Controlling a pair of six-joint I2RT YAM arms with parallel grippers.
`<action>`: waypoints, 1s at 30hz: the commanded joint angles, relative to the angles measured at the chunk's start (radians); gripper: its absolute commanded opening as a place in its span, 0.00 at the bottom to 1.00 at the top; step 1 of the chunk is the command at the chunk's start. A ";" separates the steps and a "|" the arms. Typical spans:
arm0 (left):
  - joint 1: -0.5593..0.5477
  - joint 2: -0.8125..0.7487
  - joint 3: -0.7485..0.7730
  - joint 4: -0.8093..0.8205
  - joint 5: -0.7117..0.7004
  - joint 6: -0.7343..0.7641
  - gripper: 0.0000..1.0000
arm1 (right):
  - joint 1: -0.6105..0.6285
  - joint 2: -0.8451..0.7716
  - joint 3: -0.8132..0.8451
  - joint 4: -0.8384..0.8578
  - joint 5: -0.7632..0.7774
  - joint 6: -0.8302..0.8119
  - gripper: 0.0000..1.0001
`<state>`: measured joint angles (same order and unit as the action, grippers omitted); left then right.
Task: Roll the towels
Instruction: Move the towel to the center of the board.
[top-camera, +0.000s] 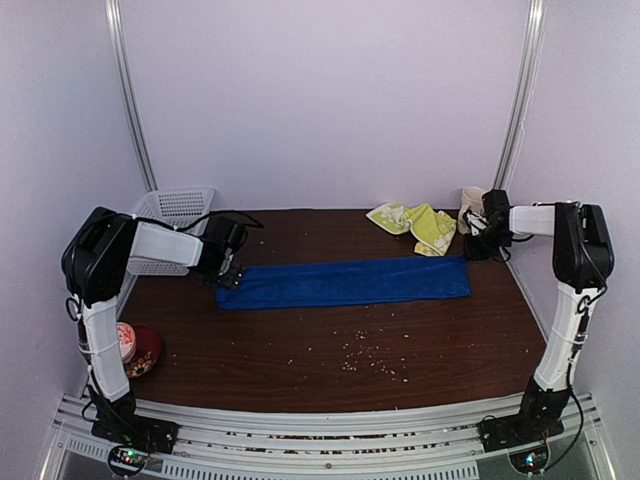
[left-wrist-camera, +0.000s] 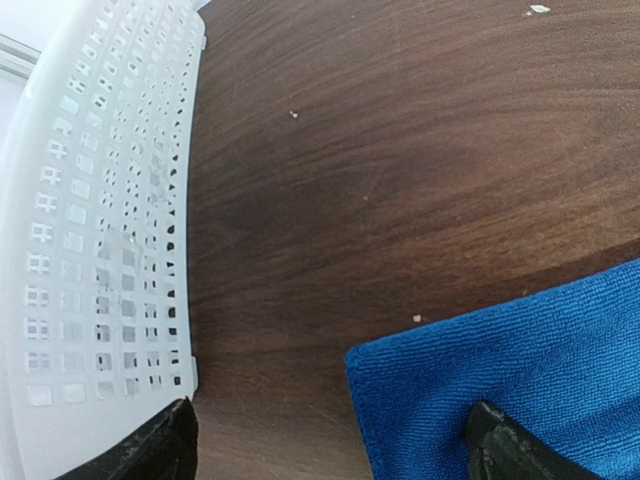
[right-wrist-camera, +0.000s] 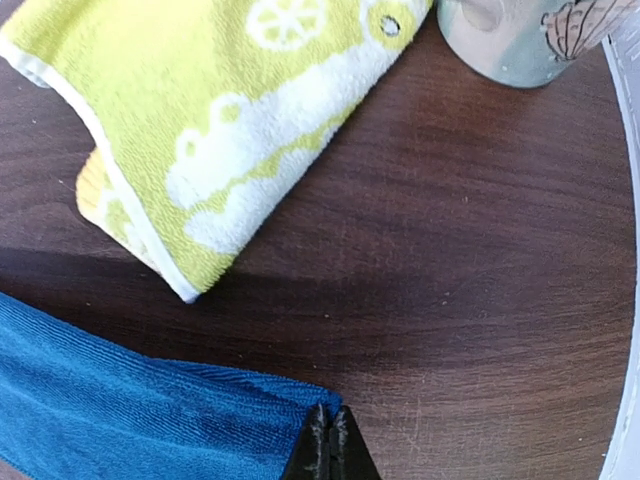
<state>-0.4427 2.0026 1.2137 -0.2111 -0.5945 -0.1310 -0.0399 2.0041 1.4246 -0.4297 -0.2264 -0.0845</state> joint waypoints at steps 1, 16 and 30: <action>0.011 0.053 0.007 -0.088 -0.027 0.025 0.97 | -0.008 0.012 0.010 0.000 0.082 -0.023 0.10; 0.010 -0.084 0.047 -0.117 -0.058 0.019 0.98 | 0.066 -0.351 -0.208 0.022 -0.045 -0.363 0.57; -0.052 -0.299 -0.066 -0.067 0.091 0.083 0.98 | 0.479 -0.541 -0.406 0.162 -0.323 -0.766 0.56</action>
<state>-0.4492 1.7897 1.2015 -0.3191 -0.5697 -0.0906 0.3618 1.4338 0.9672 -0.3248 -0.4820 -0.7658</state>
